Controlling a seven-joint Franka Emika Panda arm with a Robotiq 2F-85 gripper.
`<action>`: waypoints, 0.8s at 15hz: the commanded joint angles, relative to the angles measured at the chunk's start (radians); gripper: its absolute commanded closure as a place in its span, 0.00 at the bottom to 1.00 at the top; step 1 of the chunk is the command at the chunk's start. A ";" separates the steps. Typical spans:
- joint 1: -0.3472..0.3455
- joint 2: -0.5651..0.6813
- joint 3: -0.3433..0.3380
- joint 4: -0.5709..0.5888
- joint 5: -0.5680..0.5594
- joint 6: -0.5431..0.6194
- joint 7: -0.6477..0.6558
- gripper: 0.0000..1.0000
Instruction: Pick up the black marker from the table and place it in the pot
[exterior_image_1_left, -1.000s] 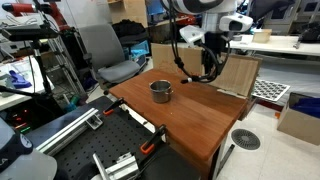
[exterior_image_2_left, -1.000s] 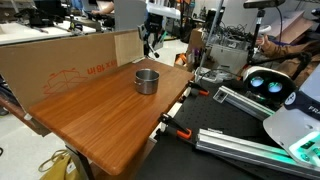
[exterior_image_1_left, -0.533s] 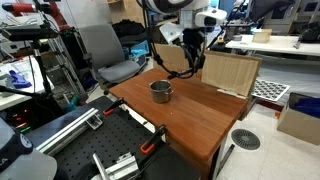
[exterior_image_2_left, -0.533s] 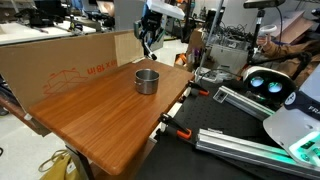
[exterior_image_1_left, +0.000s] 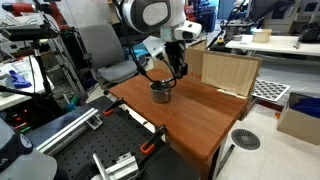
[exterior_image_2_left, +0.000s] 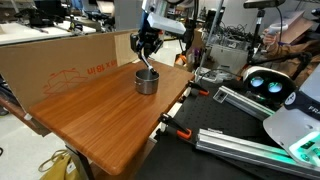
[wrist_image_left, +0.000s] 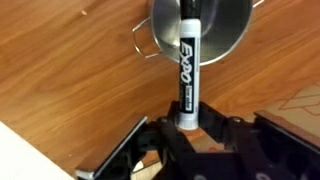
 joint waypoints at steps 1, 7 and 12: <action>0.002 -0.029 0.031 -0.080 0.019 0.131 -0.055 0.94; -0.024 -0.005 0.108 -0.178 0.006 0.404 -0.075 0.94; -0.032 0.010 0.134 -0.235 -0.026 0.558 -0.058 0.94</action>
